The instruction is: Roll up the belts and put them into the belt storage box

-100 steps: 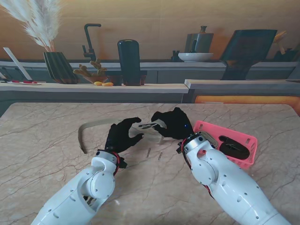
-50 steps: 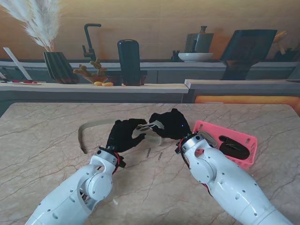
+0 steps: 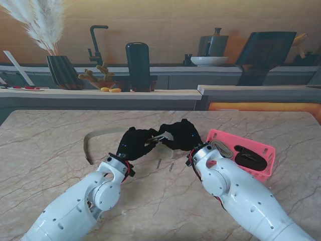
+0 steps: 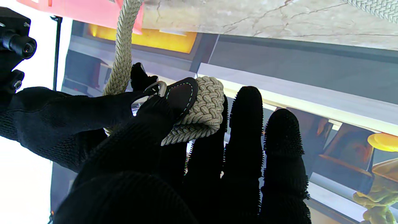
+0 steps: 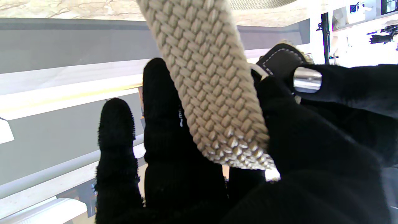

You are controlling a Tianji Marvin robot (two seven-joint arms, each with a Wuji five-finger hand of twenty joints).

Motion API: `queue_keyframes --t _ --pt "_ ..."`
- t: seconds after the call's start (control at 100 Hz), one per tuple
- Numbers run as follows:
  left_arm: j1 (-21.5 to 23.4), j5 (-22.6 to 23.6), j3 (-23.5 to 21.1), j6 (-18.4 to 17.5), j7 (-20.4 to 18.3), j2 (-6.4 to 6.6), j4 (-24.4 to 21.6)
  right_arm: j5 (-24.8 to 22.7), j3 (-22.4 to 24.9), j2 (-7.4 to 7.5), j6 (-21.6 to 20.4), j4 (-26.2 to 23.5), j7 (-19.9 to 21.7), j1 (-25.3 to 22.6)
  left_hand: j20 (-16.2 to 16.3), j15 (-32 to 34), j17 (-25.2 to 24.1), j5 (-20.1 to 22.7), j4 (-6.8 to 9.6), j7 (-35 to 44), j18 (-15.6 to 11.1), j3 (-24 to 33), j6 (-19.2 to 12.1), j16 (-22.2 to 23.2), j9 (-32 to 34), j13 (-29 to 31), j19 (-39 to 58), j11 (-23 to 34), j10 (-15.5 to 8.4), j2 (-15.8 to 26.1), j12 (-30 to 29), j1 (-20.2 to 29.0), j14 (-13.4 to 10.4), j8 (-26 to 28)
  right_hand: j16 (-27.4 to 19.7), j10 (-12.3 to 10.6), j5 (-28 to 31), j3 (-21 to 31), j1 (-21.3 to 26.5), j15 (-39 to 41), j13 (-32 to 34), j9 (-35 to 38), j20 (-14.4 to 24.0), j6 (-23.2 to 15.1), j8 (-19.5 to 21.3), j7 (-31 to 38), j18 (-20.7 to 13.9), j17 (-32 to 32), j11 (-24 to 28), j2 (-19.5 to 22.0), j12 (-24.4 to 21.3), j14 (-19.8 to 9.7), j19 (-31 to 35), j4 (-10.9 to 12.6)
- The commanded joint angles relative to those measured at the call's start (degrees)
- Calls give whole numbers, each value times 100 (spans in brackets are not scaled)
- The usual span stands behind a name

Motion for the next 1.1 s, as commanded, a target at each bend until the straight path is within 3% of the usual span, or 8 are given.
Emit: queue_keyframes --t 0.0,0.25,0.42,0.55,0.71,0.8,0.88,1.09 --pt "-36 1 92 -59 -21 -43 49 29 -24 -60 8 -41 2 36 65 287 300 365 -45 797 34 743 -567 60 420 387 352 495 -65 -125 237 -71 -208 12 90 111 343 572 438 65 229 160 5 -488 198 448 175 -97 -84 368 61 69 7 229" --pt "-261 -39 330 4 170 -114 358 208 -10 -91 15 -136 85 -31 51 959 522 42 133 1720 -30 1862 -672 530 529 621 672 1252 -142 -710 1181 -715 -680 650 107 118 361 622 421 87 239 179 19 -464 194 444 173 -95 -71 342 74 82 7 257" --pt "-409 -132 478 32 287 -183 562 521 80 -118 97 -379 325 -192 78 1493 803 -367 318 2373 -211 2405 -712 1000 516 898 985 2070 -307 -816 1898 -1112 -1153 1715 126 166 359 669 411 110 242 181 29 -366 188 434 164 -100 -56 325 91 97 1 274" --pt "-457 -368 533 70 326 -264 682 951 182 -146 278 -639 626 -362 -37 1585 989 -534 327 2497 -233 2405 -639 1099 523 1067 1027 2330 -348 -708 2143 -1059 -1363 2188 156 233 318 674 411 135 203 133 46 -162 98 357 153 -108 -28 334 121 146 -12 313" --pt "-442 -774 510 1 389 -383 844 1470 372 -168 568 -922 960 -569 -149 1545 857 -818 199 2495 -350 2006 -804 1297 295 882 891 2323 -455 -411 2379 -801 -1472 2504 157 271 -46 468 208 35 -52 -191 92 63 -172 133 94 -102 -116 92 117 153 -56 336" --pt "-394 -1100 471 9 457 -482 902 1704 496 -162 599 -1009 1127 -648 -27 1431 554 -1046 104 2486 -398 1484 -932 1507 52 603 746 2218 -520 -130 2517 -488 -1425 2555 131 280 -617 286 -256 -185 -416 -715 143 194 -184 -87 -16 -180 -207 -224 148 107 -239 342" --pt "-347 -1394 427 7 454 -554 921 1944 611 -139 525 -1065 1342 -704 73 1320 299 -1246 25 2459 -439 969 -1011 1623 -186 350 589 2140 -560 133 2618 -183 -1388 2601 184 313 -889 386 -961 -384 -798 -1262 473 483 716 -1424 -171 -244 -285 -127 183 96 -522 716" --pt "-284 -2064 341 -279 505 -723 1016 2266 876 -102 192 -1128 1568 -829 88 1072 -226 -1588 -9 2402 -482 -470 -1116 1782 -597 -135 127 1959 -630 731 2754 696 -1263 2644 91 387 -2061 -78 -1558 -732 -1496 -2651 619 631 821 -2057 -560 -329 -739 -52 85 15 -729 706"
